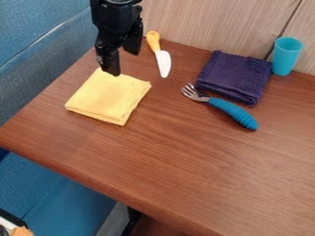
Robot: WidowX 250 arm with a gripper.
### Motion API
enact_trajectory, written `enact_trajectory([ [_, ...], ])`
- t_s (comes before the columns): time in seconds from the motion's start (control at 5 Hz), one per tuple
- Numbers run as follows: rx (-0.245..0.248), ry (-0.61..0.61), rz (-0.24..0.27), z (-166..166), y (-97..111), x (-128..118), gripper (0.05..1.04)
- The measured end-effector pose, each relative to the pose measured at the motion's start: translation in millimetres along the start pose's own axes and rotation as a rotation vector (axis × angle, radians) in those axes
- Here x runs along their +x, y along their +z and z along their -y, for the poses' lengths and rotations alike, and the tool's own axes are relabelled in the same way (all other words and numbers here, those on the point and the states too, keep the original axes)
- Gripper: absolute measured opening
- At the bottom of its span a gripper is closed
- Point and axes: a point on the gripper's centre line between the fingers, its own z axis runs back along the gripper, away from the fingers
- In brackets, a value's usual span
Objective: Put the knife on the top left on the table
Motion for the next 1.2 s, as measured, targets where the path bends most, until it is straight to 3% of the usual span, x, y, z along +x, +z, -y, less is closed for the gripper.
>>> enact_trajectory([
  [0.4, 0.041, -0.061, -0.022, 11.0, -19.3, 0.8, 1.001],
  [0.6, 0.053, -0.092, -0.069, 26.1, -34.8, 15.5, 1.001],
  [0.8, 0.028, -0.175, -0.114, 50.2, -44.2, 26.2, 1.001],
  [1.2, -0.022, -0.421, -0.124, 100.5, -64.5, 39.5, 1.001],
])
